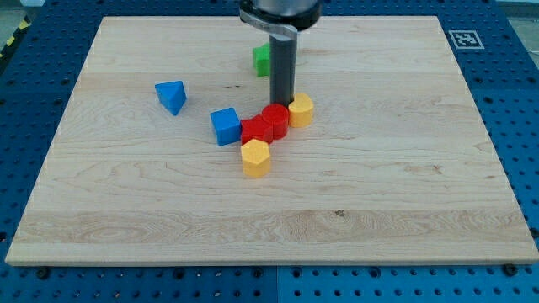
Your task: Slide the yellow hexagon to the yellow heart
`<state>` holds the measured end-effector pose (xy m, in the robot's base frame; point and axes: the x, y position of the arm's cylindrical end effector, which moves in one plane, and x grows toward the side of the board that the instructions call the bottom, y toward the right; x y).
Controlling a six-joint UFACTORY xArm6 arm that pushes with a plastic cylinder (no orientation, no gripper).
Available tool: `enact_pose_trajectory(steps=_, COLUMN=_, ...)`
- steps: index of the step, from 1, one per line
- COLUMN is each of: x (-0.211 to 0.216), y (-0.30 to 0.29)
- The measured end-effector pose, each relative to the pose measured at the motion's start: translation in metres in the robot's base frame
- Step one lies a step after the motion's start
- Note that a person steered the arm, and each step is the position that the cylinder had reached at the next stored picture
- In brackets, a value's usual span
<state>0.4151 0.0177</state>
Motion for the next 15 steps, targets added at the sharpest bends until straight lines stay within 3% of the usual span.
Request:
enact_pose_trajectory(steps=3, x=0.059, y=0.104)
enact_pose_trajectory(steps=5, x=0.131, y=0.028)
enact_pose_trajectory(steps=6, x=0.141, y=-0.035)
enact_pose_trajectory(steps=7, x=0.119, y=-0.069)
enact_pose_trajectory(steps=15, x=0.086, y=-0.06)
